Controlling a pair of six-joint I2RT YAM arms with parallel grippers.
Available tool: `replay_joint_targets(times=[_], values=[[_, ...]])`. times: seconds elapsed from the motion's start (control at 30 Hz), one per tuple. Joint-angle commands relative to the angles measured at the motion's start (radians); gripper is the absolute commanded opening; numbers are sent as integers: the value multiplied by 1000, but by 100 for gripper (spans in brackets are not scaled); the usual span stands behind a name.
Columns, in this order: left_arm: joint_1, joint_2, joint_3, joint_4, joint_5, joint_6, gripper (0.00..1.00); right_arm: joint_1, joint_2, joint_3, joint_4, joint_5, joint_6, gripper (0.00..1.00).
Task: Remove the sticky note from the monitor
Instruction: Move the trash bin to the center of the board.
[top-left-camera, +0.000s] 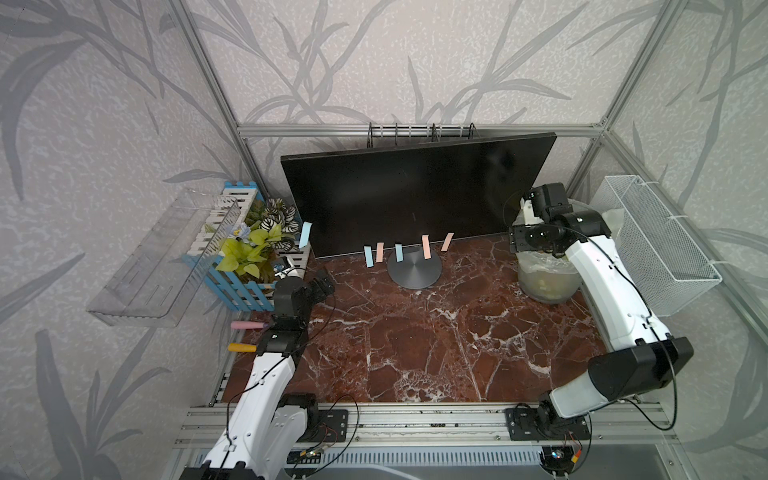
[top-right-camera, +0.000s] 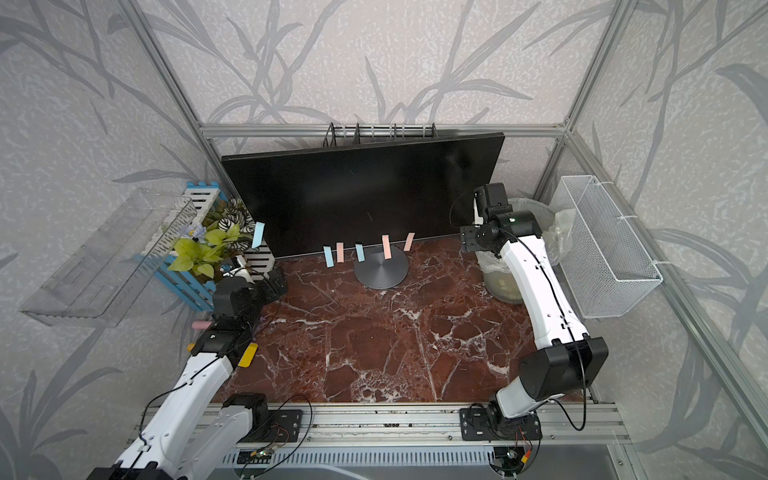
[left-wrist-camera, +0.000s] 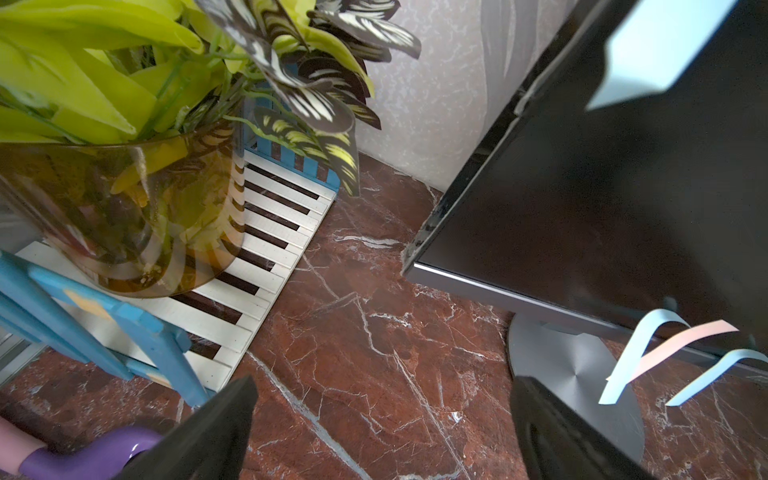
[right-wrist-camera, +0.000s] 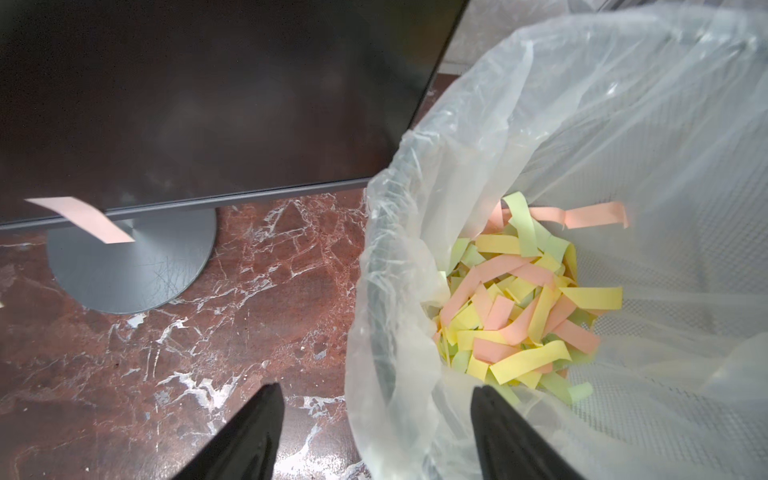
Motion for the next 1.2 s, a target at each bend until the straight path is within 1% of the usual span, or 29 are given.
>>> replay_joint_targets(times=[0.0, 0.23, 0.33, 0.47, 0.57, 0.7, 0.83, 0.9, 1.0, 1.17], values=[[-4, -17, 17, 16, 6, 3, 100, -7, 22, 16, -26, 25, -14, 68], [-4, -24, 11, 22, 8, 2, 100, -8, 69, 4, -52, 42, -13, 40], [-4, -25, 11, 27, 8, -2, 100, -8, 58, -17, -58, 48, -17, 30], [-4, -25, 11, 34, 10, -7, 100, -8, 27, -43, -76, 51, -12, 14], [-4, -25, 12, 37, 12, -11, 100, -8, -8, -58, -100, 55, -5, 6], [-4, -30, 14, 37, 14, -13, 100, -7, -53, -73, -133, 47, 5, 0], [-4, -34, 20, 31, 13, -17, 100, 2, -105, -77, -161, -21, 18, 0], [-4, -35, 28, 26, 16, -16, 100, 27, -126, -67, -182, -49, 25, 0], [-4, -34, 45, 12, 22, -12, 100, 106, -146, -47, -227, -56, 39, 0], [-4, -36, 73, -7, 40, -5, 100, 271, -157, -52, -283, -5, 75, 0]])
